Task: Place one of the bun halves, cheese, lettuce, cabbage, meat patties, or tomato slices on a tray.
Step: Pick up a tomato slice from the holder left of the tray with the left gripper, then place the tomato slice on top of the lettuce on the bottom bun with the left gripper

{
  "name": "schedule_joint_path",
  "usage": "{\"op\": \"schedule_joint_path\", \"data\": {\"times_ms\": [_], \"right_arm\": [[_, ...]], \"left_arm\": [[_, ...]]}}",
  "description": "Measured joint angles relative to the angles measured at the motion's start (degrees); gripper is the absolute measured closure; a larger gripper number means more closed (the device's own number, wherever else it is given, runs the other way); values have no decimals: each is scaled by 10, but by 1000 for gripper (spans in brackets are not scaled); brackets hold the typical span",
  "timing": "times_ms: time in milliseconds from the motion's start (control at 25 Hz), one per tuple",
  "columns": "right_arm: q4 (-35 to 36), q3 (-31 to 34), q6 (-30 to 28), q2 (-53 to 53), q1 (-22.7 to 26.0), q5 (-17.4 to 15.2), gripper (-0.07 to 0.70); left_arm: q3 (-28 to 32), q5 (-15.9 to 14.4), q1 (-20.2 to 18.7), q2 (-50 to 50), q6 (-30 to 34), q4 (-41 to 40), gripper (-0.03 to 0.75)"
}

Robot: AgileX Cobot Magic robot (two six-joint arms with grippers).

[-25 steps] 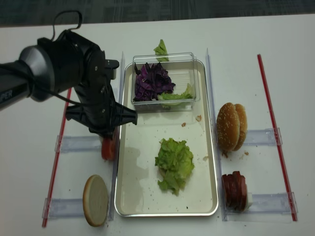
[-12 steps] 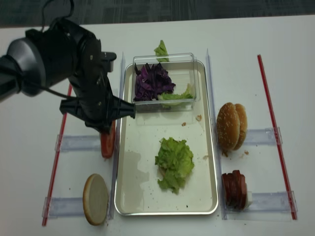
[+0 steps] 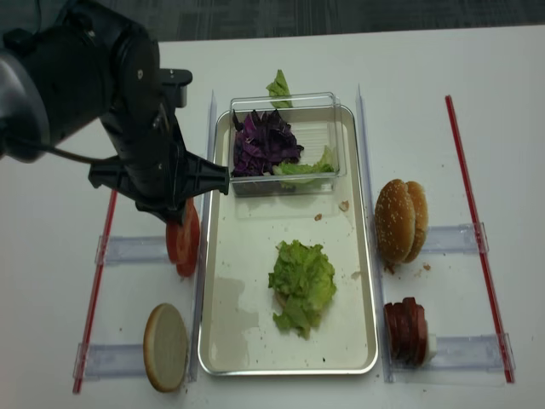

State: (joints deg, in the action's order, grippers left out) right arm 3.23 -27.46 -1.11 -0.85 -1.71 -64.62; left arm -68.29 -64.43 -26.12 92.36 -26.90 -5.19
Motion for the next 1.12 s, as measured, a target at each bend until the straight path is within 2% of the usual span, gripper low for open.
{"op": "schedule_joint_path", "data": {"times_ms": [400,680,1120], "right_arm": [[0,0,0,0,0,0,330],[0,0,1,0,0,0,330],[0,0,1,0,0,0,330]], "left_arm": [[0,-11,0,-31,0,22,645],[0,-35,0,-33,0,25,645],[4,-40,-47,-52,-29,8,645]]}}
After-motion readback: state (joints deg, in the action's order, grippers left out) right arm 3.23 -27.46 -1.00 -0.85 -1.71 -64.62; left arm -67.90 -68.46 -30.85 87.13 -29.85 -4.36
